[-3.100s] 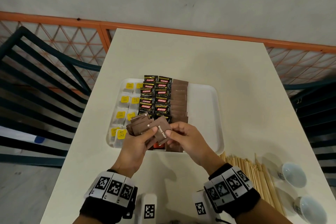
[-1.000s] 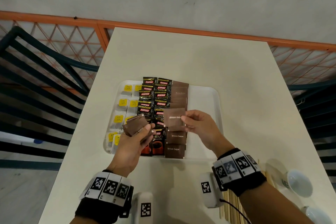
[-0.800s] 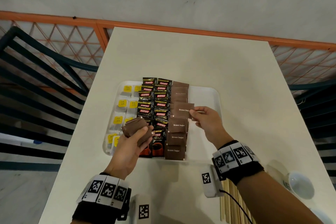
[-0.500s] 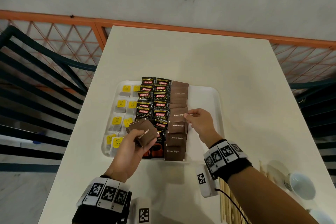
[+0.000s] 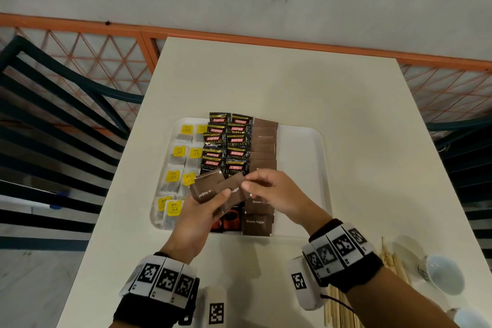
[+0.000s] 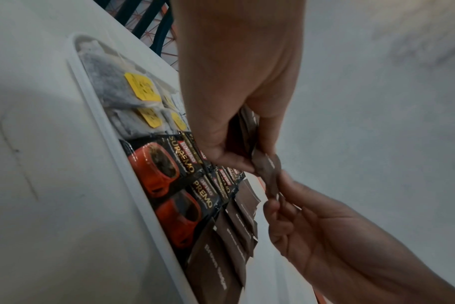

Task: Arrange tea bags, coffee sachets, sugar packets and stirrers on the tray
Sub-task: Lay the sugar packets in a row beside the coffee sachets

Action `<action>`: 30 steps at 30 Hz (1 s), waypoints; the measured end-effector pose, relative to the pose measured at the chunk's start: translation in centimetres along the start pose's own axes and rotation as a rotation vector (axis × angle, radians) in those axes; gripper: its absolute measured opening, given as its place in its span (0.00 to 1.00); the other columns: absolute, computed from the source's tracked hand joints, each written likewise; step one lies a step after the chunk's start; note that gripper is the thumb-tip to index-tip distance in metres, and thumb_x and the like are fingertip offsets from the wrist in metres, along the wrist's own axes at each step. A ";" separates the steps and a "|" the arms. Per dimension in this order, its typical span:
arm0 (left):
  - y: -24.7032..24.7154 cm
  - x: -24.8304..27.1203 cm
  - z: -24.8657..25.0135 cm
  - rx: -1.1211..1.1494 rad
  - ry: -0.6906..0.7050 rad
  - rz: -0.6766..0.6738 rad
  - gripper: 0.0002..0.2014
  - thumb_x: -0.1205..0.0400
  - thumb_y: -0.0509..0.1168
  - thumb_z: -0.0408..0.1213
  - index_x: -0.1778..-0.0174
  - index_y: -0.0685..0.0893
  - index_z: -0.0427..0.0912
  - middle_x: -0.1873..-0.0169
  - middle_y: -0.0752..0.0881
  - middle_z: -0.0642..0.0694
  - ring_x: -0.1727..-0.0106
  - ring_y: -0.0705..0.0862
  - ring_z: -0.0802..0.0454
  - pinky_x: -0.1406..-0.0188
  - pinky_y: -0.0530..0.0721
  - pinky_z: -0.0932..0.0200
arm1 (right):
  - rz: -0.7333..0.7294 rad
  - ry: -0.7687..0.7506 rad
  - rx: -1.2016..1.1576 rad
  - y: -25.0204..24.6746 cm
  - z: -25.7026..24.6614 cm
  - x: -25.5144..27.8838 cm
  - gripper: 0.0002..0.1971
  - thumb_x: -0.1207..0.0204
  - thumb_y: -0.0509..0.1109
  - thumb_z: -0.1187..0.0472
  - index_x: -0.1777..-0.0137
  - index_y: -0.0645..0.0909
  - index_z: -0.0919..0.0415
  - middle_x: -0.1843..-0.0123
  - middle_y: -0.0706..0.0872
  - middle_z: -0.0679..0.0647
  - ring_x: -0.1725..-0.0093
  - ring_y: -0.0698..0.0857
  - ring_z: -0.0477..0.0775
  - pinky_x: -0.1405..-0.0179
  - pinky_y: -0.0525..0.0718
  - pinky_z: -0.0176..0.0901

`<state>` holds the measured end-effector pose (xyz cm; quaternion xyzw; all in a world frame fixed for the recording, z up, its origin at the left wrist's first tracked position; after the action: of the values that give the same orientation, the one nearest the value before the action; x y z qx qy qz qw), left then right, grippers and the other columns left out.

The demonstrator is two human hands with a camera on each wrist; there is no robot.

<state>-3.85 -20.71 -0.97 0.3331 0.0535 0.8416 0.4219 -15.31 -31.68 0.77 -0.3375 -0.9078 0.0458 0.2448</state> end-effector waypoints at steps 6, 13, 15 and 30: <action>-0.7 -0.2 -0.4 0.036 -0.010 0.027 0.17 0.22 0.64 0.25 0.37 0.80 0.34 0.44 0.87 0.37 0.43 0.86 0.46 0.50 0.87 0.59 | -0.027 0.016 -0.091 -0.4 0.6 -0.4 0.03 0.24 0.69 0.65 0.53 0.83 0.58 0.63 0.84 0.51 0.65 0.82 0.44 0.63 0.82 0.32; -0.4 -0.4 0.0 0.092 0.018 0.021 0.12 0.21 0.63 0.23 0.44 0.82 0.36 0.59 0.91 0.45 0.57 0.90 0.53 0.57 0.88 0.65 | 0.036 0.040 -0.166 -1.5 1.1 -1.8 0.04 0.21 0.65 0.65 0.55 0.80 0.58 0.63 0.85 0.49 0.64 0.82 0.45 0.68 0.77 0.32; -0.7 -0.4 0.1 0.120 0.000 0.018 0.11 0.20 0.62 0.25 0.43 0.81 0.35 0.60 0.91 0.43 0.57 0.91 0.50 0.56 0.88 0.63 | 0.187 0.073 -0.206 -3.4 1.6 -2.7 0.03 0.21 0.65 0.65 0.55 0.79 0.58 0.65 0.83 0.50 0.66 0.81 0.45 0.69 0.75 0.33; -0.5 -0.7 0.2 0.138 -0.046 0.027 0.10 0.17 0.57 0.25 0.47 0.81 0.40 0.62 0.92 0.47 0.60 0.91 0.51 0.57 0.89 0.60 | 0.533 0.193 -0.111 -6.0 4.0 -5.7 0.05 0.26 0.71 0.63 0.53 0.79 0.59 0.55 0.85 0.54 0.60 0.83 0.51 0.61 0.78 0.38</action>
<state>-3.12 -20.93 -1.36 0.3813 0.0972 0.8335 0.3879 -17.00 -39.60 -3.58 -0.5796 -0.7609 0.0265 0.2905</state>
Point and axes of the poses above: each hand's wrist, its own x-axis away from the middle knuckle, its own y-axis out of the palm, z = x × y, the point moved 5 cm from there along -x, towards the middle knuckle
